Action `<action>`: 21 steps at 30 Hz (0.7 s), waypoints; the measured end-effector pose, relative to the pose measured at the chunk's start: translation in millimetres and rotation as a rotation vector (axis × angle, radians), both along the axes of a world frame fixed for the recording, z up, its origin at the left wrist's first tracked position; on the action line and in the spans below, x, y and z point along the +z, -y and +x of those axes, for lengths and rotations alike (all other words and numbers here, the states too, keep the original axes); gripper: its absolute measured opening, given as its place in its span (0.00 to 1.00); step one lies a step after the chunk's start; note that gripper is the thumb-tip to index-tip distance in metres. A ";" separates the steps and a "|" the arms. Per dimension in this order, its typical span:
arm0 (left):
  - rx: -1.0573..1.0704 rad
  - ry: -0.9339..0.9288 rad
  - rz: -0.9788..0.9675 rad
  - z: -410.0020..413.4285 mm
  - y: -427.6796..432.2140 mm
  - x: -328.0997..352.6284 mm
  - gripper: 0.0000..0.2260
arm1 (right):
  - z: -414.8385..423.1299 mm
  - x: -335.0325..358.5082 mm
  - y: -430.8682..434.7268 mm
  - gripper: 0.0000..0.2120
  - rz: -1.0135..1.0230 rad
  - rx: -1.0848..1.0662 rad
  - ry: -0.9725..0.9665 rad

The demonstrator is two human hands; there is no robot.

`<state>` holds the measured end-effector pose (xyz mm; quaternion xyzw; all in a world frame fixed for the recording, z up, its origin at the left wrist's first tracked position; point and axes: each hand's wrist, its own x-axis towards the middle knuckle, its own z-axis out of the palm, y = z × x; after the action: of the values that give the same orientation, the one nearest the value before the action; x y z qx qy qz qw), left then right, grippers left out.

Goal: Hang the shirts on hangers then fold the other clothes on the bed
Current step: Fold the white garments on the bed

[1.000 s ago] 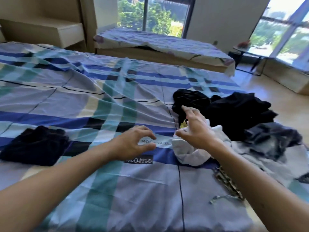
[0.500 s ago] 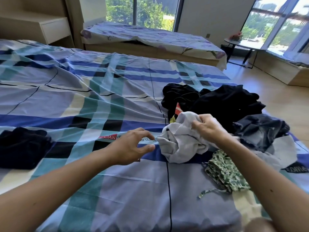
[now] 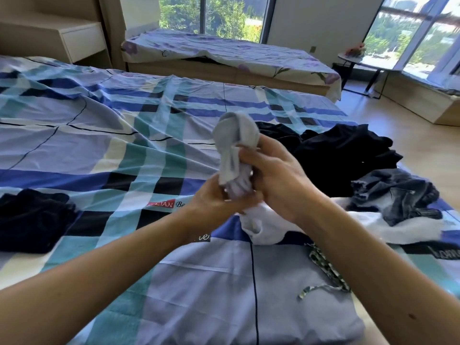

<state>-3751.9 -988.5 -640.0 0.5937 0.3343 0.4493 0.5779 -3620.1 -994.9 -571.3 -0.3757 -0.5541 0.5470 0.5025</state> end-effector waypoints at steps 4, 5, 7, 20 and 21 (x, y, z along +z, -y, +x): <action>0.115 0.077 -0.013 -9.8 -5.0 11.6 0.09 | -0.4 -2.7 -1.9 0.10 0.163 0.065 0.234; 0.115 0.065 -0.027 -13.5 -6.0 15.4 0.11 | 0.9 -2.5 -0.8 0.12 0.207 0.051 0.282; 0.167 0.059 -0.056 -21.4 -9.6 20.9 0.09 | 6.2 -5.4 -0.7 0.17 0.291 -0.018 0.413; 0.537 0.328 -0.076 -112.4 -34.0 77.7 0.14 | 38.5 -39.6 -15.5 0.10 0.225 0.002 1.136; 0.556 0.314 -0.059 -118.4 -35.4 77.8 0.14 | 37.5 -40.1 -16.7 0.08 0.216 0.001 1.122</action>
<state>-3870.3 -953.0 -562.2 0.3861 0.4032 0.6663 0.4944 -3582.6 -978.2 -611.4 -0.5550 -0.7890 0.2040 0.1667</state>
